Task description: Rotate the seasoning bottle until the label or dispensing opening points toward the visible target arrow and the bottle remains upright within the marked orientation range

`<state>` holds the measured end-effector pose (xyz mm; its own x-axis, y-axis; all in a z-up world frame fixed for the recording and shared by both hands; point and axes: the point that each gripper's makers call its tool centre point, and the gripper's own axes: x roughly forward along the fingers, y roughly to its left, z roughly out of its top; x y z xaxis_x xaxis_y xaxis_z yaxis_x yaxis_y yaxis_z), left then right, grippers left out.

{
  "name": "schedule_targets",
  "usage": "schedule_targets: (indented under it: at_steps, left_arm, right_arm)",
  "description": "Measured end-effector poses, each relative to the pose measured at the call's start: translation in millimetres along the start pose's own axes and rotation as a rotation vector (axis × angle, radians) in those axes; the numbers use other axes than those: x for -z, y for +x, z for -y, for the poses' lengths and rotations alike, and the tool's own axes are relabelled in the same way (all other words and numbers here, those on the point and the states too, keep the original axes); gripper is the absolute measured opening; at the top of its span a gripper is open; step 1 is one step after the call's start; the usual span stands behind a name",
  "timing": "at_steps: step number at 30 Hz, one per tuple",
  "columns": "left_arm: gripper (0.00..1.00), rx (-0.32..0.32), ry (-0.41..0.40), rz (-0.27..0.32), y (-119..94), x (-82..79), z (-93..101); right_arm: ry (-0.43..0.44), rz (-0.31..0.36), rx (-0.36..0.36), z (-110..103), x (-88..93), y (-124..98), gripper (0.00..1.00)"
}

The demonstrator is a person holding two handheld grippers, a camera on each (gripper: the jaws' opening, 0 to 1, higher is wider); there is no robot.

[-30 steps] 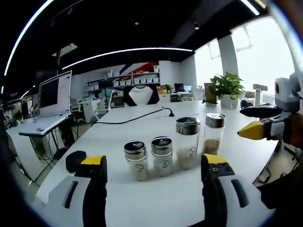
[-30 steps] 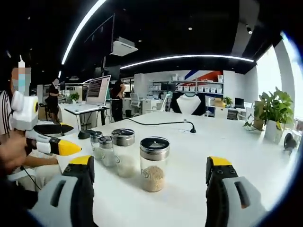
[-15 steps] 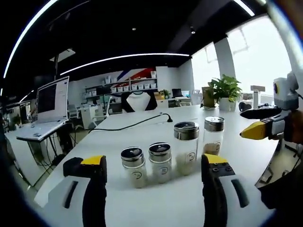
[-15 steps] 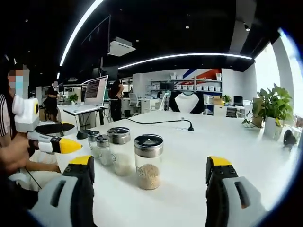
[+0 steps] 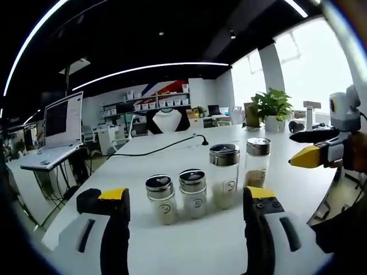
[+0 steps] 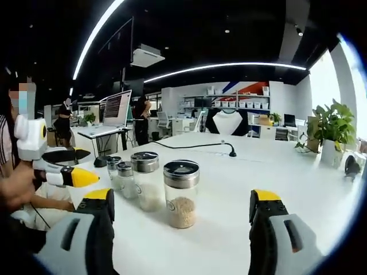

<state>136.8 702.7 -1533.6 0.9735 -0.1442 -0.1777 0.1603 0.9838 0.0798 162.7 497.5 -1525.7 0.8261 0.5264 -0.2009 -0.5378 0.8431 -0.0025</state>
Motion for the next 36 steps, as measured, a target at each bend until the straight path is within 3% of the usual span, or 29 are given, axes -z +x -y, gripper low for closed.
schedule_targets:
  at_steps: [36]
  left_arm:
    - [0.84, 0.016, -0.005, 0.0, -3.7, -4.3, 2.9]
  right_arm:
    - [0.008, -0.011, -0.053, -12.8, 3.0, -0.9, 0.97]
